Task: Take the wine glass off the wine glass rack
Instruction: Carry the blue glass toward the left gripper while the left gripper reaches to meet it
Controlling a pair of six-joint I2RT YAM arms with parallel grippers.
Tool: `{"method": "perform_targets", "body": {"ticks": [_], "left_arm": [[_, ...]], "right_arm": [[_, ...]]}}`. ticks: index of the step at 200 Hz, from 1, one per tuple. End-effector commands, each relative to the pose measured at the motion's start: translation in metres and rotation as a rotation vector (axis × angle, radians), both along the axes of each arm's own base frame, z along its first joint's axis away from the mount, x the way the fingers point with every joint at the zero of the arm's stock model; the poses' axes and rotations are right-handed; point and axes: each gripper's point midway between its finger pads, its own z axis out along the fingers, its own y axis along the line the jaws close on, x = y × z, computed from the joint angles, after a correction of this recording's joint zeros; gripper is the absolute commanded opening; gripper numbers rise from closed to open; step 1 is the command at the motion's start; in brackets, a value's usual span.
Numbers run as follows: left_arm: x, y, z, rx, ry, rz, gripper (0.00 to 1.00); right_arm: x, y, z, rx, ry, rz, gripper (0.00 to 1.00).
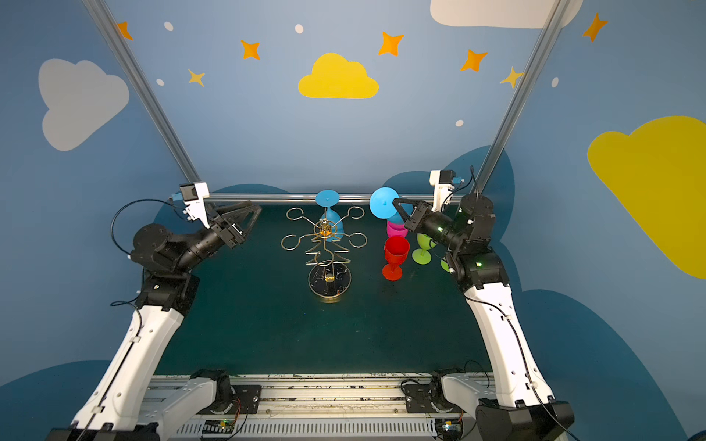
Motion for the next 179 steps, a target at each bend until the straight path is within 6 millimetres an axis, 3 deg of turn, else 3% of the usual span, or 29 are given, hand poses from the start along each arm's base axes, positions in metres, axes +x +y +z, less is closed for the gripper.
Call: {"method": "perform_targets", "body": {"ticks": [1, 30, 65, 98, 179], "left_arm": [[-0.024, -0.038, 0.006, 0.008, 0.024, -0.231, 0.69], [-0.035, -0.075, 0.012, 0.023, 0.020, -0.385, 0.67], [-0.043, -0.107, 0.017, 0.021, 0.017, -0.516, 0.63], [-0.047, -0.126, 0.021, 0.023, 0.008, -0.585, 0.62], [-0.051, -0.157, 0.026, 0.006, 0.014, -0.681, 0.61]], "right_arm": [[-0.024, 0.007, 0.026, -0.066, -0.130, 0.033, 0.00], [-0.048, 0.021, 0.045, -0.094, -0.199, 0.094, 0.00], [-0.069, 0.034, 0.058, -0.099, -0.242, 0.150, 0.00], [-0.081, 0.049, 0.057, -0.105, -0.255, 0.202, 0.00], [-0.085, 0.083, 0.047, -0.122, -0.240, 0.287, 0.00]]}}
